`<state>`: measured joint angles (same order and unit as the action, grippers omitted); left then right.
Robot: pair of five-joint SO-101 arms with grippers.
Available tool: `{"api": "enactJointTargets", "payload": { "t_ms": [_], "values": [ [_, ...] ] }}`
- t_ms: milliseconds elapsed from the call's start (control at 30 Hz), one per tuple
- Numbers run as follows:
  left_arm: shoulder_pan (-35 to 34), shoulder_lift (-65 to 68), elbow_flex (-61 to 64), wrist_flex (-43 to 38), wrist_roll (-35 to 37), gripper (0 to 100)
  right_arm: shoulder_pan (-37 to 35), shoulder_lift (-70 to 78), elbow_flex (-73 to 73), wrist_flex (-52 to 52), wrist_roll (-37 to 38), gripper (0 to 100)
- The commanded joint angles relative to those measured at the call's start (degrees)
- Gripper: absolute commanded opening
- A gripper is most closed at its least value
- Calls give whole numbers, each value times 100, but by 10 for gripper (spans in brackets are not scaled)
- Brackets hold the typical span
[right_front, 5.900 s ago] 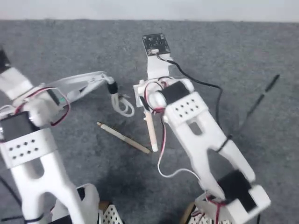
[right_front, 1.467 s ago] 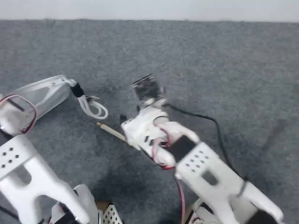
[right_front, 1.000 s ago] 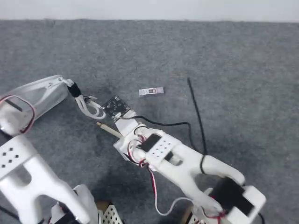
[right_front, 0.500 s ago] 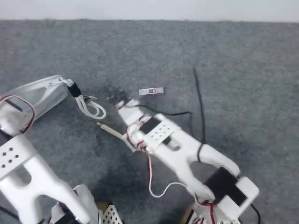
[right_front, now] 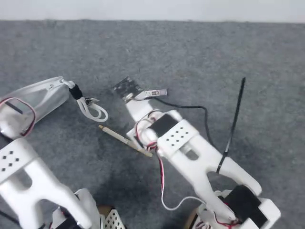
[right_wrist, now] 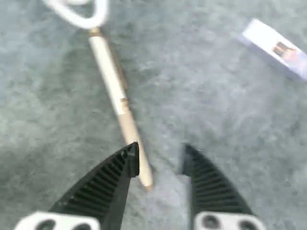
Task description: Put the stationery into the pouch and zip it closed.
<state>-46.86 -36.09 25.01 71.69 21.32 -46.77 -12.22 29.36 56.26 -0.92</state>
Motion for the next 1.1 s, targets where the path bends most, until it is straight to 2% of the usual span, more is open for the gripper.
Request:
{"api": "enactJointTargets", "payload": {
  "t_ms": [0, 367, 533, 867, 933, 1067],
  "values": [
    [-9, -35, -75, -220, 97, 11, -338, -110, 26, -321, 53, 225],
    [0, -35, -75, -220, 88, 11, -497, 1332, 35, -1640, 114, 216],
    [0, -35, -75, -220, 88, 11, -479, 1684, 26, -1912, 448, 214],
    [0, -35, -75, -220, 79, 11, -330, 2492, -695, -1323, 431, 212],
    [0, -35, -75, -220, 79, 11, -277, 2703, -914, -1086, 431, 173],
    [0, -35, -75, -220, 79, 11, -215, 2844, -1345, -462, 431, 0]
  ]
}}
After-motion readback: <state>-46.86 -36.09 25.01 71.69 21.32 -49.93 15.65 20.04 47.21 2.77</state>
